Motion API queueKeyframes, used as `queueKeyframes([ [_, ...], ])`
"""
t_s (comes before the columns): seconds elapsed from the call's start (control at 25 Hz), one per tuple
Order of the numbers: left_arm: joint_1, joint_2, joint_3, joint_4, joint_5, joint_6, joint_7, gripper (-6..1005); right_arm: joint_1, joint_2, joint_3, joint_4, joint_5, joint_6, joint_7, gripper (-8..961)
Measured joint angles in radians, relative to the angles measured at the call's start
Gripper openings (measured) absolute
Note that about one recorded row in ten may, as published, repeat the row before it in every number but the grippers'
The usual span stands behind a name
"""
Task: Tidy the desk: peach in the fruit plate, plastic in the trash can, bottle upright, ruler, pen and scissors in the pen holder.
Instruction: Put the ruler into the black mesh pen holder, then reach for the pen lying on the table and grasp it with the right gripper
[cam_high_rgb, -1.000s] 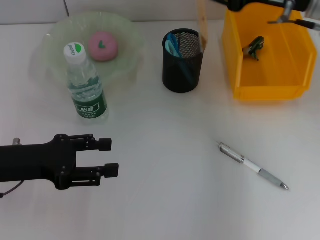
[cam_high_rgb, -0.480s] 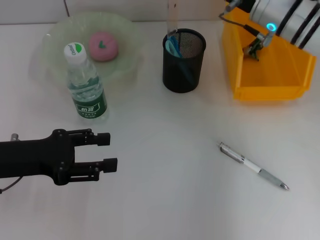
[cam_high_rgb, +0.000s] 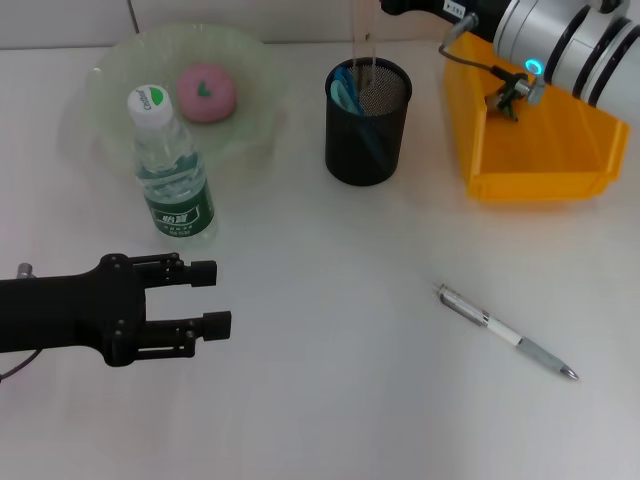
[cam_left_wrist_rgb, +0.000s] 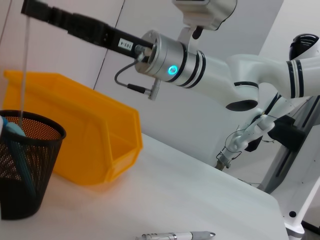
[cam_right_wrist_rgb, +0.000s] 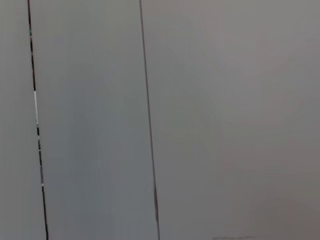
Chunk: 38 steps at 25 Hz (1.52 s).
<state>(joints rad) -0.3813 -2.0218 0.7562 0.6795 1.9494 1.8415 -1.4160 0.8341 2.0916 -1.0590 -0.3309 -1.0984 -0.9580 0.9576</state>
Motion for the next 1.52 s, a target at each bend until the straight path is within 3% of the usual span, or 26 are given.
queueKeyframes([
  [0.6,-0.013,0.000,0.000,0.000,0.000,0.000,0.000,726,-0.003,0.001,-0.045,0.007,0.005,-0.001,0.020,487],
  [0.84,-0.013,0.000,0.000,0.002,0.000,0.002,0.000,726,-0.025,0.000,-0.046,-0.015,0.006,-0.046,0.061,604],
  [1.04,-0.012,-0.001,0.000,0.002,0.000,0.003,-0.003,726,-0.090,-0.006,-0.079,-0.132,-0.003,-0.083,0.185,660],
  [1.28,-0.009,-0.001,0.000,0.002,0.000,0.010,-0.005,726,-0.249,-0.009,-0.193,-0.396,-0.024,-0.090,0.333,744],
  [1.36,-0.006,-0.001,-0.006,0.004,0.000,0.015,-0.008,726,-0.294,-0.009,-0.200,-0.487,-0.095,-0.107,0.410,801],
  [1.52,-0.003,0.001,-0.010,0.006,0.000,0.028,-0.009,726,-0.351,-0.008,-0.154,-0.642,-0.333,-0.213,0.638,801],
])
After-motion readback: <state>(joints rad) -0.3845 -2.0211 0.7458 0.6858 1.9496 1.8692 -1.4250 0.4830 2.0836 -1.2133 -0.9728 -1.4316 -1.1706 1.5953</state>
